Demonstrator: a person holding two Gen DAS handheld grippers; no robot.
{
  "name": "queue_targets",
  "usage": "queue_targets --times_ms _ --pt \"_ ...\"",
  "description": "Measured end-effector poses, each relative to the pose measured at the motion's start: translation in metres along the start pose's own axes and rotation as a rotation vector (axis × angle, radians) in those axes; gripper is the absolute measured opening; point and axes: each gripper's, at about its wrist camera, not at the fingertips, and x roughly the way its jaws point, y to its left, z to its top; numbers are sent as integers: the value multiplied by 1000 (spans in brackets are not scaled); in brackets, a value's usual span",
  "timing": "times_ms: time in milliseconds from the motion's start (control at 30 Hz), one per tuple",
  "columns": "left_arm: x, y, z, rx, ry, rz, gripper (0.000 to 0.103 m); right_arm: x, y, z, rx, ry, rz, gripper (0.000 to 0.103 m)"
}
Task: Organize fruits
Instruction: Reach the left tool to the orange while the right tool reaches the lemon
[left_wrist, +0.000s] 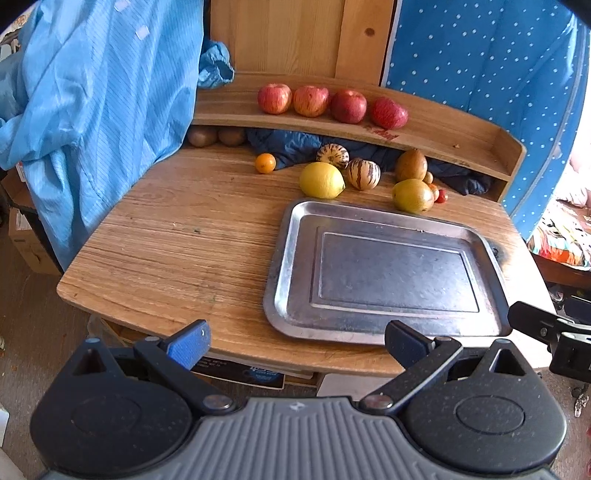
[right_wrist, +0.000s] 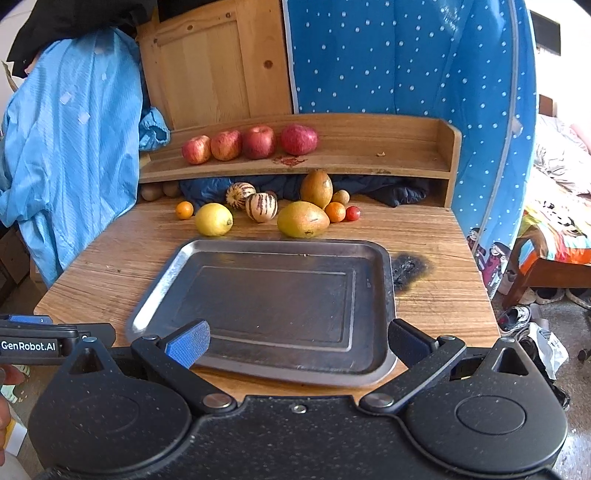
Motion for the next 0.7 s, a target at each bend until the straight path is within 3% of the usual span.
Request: queue_targets --times_ms 367,700 --pt "39 -22 27 -52 64 66 102 52 -33 31 -30 49 63 102" --pt "70 -19 56 -205 176 178 102 84 -50 58 -112 83 192 102"
